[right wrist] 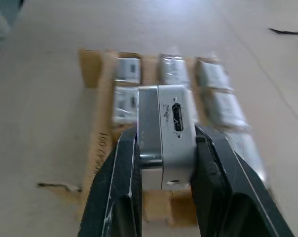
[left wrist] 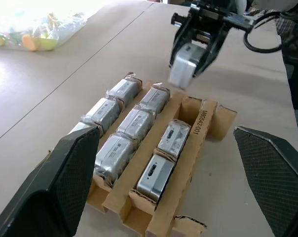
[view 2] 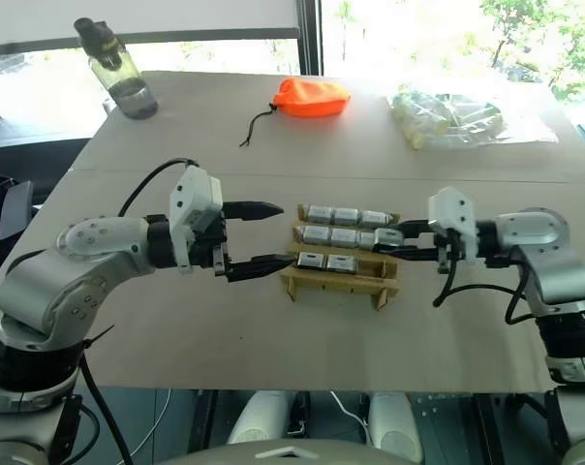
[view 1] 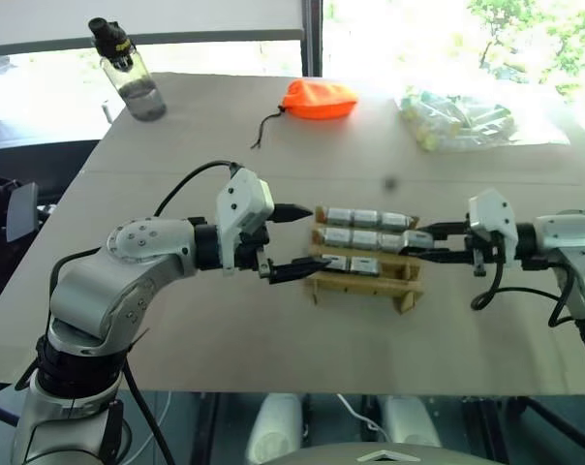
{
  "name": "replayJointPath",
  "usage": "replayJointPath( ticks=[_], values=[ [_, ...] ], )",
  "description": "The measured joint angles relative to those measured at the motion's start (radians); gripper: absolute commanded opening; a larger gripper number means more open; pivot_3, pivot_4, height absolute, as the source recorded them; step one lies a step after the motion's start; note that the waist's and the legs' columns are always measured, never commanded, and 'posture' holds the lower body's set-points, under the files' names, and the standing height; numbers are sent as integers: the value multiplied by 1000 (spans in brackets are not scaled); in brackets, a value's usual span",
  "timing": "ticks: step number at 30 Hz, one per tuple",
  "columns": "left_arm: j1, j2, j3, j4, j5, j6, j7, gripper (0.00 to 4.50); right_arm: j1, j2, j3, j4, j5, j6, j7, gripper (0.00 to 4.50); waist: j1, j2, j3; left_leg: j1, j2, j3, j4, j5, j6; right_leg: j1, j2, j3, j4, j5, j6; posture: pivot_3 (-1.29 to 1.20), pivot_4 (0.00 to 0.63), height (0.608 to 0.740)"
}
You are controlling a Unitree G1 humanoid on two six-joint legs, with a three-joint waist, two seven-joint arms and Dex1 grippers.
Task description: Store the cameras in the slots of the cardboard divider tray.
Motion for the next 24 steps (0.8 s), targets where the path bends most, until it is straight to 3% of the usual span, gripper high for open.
replayJointPath(
  ticks=[12, 18, 24],
  values=[
    [47, 27, 1, -35, -40, -30, -40, 4500, 20, 5, 73, 8, -73, -22, -24, 778, 1, 0, 0, 0, 0, -1, 0, 0, 0, 0, 0, -2, 0, 0, 0, 0, 150, 726],
    [49, 32, 1, -34, -39, -34, -39, 4500, 24, 31, 75, 6, -68, 56, -76, 778, -1, 0, 0, 0, 0, -1, 0, 0, 0, 0, 0, -2, 0, 0, 0, 0, 150, 726],
    [49, 36, 1, -33, -40, -33, -38, 4500, 48, 28, 75, -10, -53, 89, -72, 3654, -1, 0, 0, 0, 0, -1, 0, 0, 0, 0, 0, -2, 0, 0, 0, 0, 150, 726]
  ],
)
